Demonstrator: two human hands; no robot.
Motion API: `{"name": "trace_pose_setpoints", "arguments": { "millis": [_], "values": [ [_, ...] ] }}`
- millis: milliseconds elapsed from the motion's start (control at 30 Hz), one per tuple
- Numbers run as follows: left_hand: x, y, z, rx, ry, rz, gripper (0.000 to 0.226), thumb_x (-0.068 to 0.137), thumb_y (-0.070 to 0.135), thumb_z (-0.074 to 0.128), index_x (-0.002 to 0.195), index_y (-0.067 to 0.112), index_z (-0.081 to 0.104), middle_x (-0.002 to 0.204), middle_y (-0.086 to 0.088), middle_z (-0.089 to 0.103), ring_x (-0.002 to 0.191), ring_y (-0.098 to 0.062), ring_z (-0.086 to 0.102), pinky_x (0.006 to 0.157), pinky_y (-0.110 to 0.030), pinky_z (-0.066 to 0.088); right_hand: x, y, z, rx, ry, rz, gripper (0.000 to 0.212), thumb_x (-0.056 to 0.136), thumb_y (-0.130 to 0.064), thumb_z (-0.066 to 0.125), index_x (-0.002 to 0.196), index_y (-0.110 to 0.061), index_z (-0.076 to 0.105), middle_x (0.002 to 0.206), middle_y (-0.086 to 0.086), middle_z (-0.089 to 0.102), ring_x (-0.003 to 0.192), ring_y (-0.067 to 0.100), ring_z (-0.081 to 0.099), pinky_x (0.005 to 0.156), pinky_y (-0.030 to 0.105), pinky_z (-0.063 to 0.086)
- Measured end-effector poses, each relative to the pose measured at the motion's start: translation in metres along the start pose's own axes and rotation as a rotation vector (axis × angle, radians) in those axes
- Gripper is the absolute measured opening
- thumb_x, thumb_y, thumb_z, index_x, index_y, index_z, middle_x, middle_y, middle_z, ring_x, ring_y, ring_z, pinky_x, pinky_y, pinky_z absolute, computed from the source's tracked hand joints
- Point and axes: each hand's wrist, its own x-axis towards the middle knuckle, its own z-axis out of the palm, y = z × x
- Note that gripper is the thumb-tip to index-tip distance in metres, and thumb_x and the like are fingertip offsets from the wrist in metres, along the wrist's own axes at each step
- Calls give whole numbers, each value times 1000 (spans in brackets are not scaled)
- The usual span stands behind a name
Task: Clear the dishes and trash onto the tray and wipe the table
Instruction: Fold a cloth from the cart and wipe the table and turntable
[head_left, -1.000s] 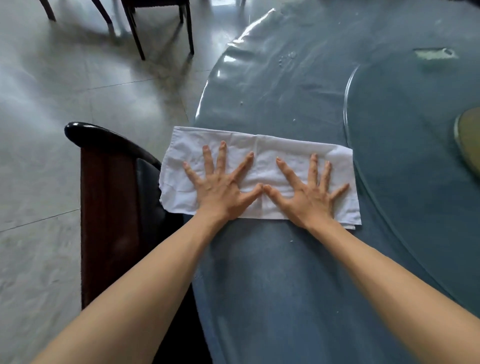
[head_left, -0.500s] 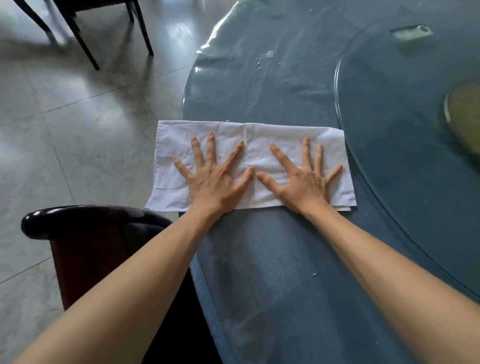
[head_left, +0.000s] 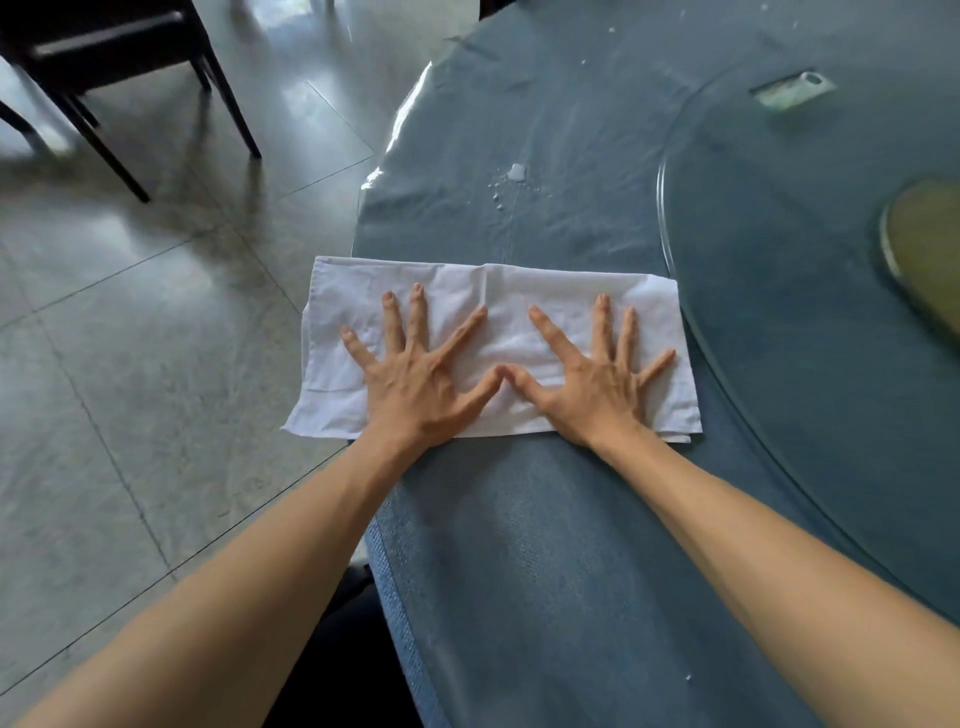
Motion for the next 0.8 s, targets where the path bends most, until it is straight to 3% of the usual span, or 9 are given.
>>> {"name": "trace_pose_setpoints", "arguments": {
  "millis": [267,800],
  "values": [
    [19,-18,-4,27,-22,160,96,62,105,20,148,65,3,169,-9,-4,153,-38,-13,103,-83,-2,7,3,-3,-35,-60,-45,92,62,-106,26,142,-78,-10,169,4,-28,154,39,-26,109,82,-14],
    [119,-37,-6,-14,-83,198,95,59,107,17,145,69,2,169,-3,-10,153,-31,-19,105,-78,-11,77,-28,-8,-8,-31,124,86,61,-107,19,139,-81,-9,171,1,-24,156,36,-23,110,81,-12]
  ]
}}
